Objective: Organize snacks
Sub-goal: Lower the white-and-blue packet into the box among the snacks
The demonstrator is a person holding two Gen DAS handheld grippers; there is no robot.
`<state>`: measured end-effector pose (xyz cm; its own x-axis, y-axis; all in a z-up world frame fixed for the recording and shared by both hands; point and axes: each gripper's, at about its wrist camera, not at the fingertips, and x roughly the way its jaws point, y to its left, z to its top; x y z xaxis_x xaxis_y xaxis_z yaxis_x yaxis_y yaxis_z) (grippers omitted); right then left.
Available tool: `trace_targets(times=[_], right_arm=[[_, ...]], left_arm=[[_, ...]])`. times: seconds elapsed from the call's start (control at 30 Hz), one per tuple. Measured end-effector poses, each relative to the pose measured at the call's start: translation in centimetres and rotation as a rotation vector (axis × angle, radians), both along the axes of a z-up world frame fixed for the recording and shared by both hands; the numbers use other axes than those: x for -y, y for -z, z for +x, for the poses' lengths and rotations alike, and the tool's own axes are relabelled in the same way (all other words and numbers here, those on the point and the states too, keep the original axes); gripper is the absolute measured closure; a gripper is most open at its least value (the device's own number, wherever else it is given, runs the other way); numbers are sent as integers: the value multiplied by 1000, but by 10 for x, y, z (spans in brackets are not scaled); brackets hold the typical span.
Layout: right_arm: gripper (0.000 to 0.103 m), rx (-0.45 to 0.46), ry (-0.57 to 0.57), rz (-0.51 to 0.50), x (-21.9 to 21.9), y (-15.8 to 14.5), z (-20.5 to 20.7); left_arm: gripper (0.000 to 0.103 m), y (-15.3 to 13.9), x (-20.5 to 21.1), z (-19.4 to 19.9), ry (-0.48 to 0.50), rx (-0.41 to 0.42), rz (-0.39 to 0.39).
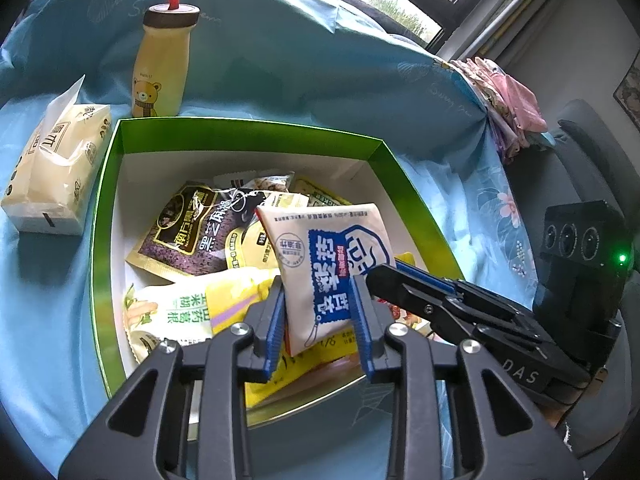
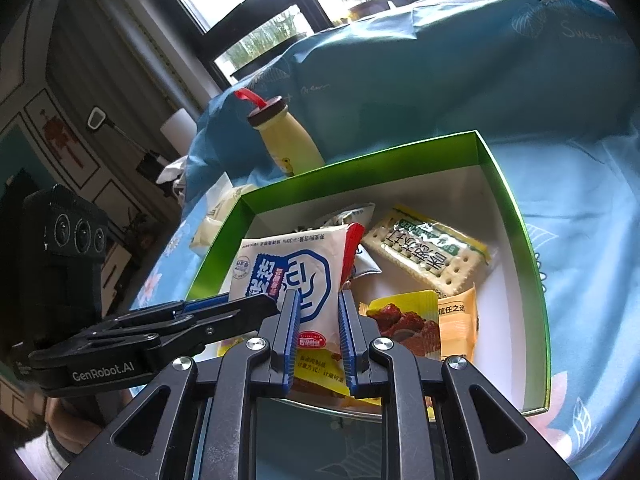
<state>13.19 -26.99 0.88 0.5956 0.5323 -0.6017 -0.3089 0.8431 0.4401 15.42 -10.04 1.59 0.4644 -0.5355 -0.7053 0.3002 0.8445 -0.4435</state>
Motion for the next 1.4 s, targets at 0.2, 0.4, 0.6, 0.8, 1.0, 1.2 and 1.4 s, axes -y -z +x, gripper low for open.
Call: trace_targets(times=[0.2, 0.4, 0.6, 0.8, 1.0, 1.2, 1.4], right_arm=[[83, -11, 4, -11, 0, 1, 2], [83, -19, 11, -19, 1, 2, 4], [83, -21, 11, -21, 1, 2, 4], [83, -21, 12, -24, 2, 2, 3], [83, -19, 16, -42, 2, 2, 3], [83, -21, 19, -55, 1, 1, 2], [83, -22, 20, -82, -2, 0, 2]], left_arm=[[71, 2, 1, 1, 3, -5, 13], [71, 2, 5, 2, 7, 0, 35], [70, 1, 6, 3, 7, 1, 46], [69, 1, 7, 3, 9, 4, 55], [68, 2, 7, 4, 9, 7, 63], [67, 2, 7, 5, 13, 12, 79], [65, 0, 9, 6, 9, 15, 100]])
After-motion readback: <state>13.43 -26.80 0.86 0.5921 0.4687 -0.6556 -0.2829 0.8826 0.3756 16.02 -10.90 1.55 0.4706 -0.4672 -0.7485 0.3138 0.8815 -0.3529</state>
